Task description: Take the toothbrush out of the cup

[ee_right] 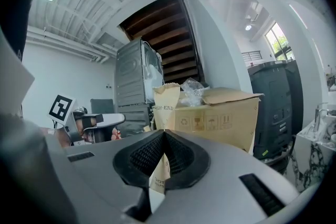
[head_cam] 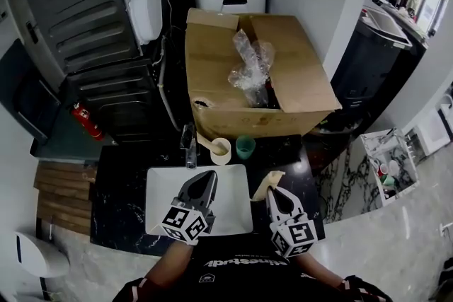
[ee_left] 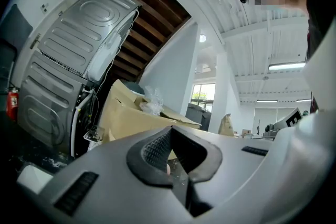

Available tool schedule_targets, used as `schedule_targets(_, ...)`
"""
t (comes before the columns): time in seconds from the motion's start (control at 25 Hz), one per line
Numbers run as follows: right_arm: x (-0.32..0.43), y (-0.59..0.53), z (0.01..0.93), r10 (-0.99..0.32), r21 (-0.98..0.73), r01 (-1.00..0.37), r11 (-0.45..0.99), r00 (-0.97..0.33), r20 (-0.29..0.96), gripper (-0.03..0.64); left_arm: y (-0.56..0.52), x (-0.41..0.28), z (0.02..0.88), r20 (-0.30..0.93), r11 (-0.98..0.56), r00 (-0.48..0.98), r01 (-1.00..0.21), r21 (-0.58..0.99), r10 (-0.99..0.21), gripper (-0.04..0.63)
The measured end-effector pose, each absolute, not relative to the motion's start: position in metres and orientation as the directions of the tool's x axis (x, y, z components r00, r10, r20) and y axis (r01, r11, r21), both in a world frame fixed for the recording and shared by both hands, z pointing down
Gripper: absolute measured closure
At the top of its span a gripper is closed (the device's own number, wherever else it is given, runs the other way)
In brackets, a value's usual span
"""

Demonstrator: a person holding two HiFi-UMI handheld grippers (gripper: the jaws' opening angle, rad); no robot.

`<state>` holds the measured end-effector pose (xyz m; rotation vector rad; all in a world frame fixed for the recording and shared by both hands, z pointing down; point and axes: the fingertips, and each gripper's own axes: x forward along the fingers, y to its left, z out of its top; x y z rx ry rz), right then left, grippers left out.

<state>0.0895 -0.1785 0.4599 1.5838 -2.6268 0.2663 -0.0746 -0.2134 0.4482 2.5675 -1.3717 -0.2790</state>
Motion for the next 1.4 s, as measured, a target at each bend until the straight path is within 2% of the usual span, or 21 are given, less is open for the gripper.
schedule_targets(0.36, 0.079, -0.180, 0.465, -0.862, -0.123, -0.873, 0.471, -0.485, 0.144, 0.580, -0.214, -0.076, 0.449, -0.079, -0.556, 0.558, -0.782, 0.283, -0.826, 0.569)
schedule_targets(0.68, 0.076, -0.180, 0.468, -0.859, -0.121, -0.871, 0.477, -0.491, 0.146, 0.580, -0.219, -0.085, 0.451, -0.110, -0.547, 0.542, -0.775, 0.316, -0.833, 0.389)
schedule_targets(1.04, 0.078, -0.179, 0.470, -0.858, -0.123, -0.869, 0.479, -0.493, 0.144, 0.580, -0.237, -0.089, 0.475, -0.055, -0.508, 0.517, -0.806, 0.305, -0.854, 0.387)
schedule_targets(1.4, 0.085, -0.176, 0.473, -0.859, -0.131, -0.871, 0.473, -0.489, 0.151, 0.580, -0.293, -0.097, 0.535, 0.082, -0.393, 0.442, -0.857, 0.334, -0.893, 0.387)
